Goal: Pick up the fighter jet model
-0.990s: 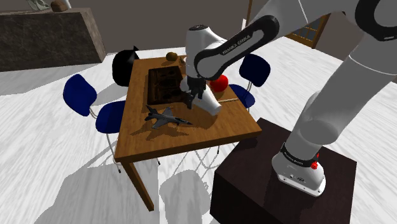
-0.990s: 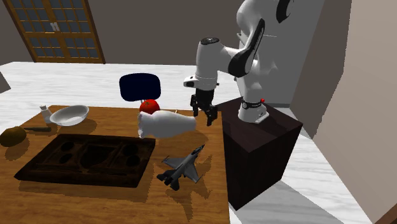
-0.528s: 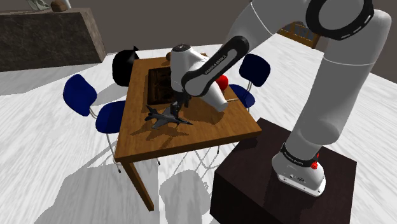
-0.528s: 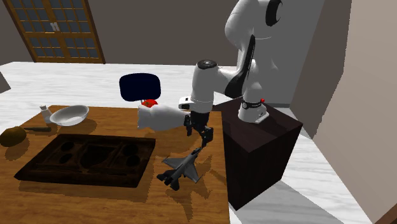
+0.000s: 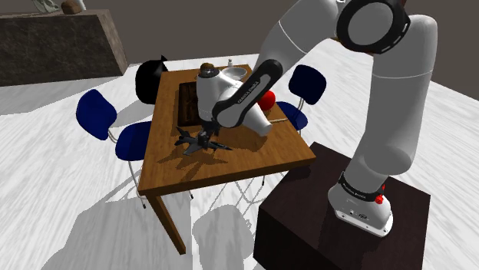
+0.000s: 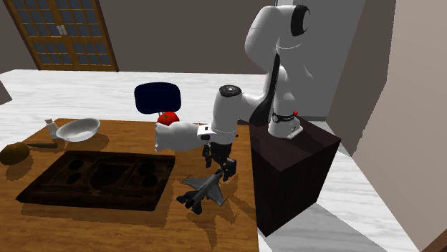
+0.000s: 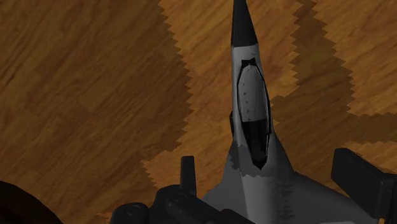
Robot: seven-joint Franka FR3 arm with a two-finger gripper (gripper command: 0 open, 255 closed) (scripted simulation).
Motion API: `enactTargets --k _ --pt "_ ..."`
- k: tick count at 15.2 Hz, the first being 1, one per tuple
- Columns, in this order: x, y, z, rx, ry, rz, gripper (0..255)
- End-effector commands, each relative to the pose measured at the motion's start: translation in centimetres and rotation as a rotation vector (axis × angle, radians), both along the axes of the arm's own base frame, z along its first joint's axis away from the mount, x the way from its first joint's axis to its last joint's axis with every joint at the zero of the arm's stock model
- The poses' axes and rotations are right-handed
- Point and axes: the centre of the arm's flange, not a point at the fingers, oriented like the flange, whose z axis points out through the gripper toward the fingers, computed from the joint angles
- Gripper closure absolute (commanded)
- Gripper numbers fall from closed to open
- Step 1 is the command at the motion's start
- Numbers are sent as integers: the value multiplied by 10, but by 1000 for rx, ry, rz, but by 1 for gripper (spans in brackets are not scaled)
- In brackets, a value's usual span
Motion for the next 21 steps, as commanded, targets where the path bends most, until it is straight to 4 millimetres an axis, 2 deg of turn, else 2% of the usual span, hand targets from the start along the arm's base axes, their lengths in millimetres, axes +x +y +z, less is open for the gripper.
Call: enactTargets --k 1,4,5,14,21 --pt "0 0 -11 0 -1 0 0" --pt "0 0 -20 0 -1 1 0" --pt "0 0 -20 0 -1 1 255" --pt "0 0 -20 0 -1 0 255" --pt "0 0 17 0 -1 0 255"
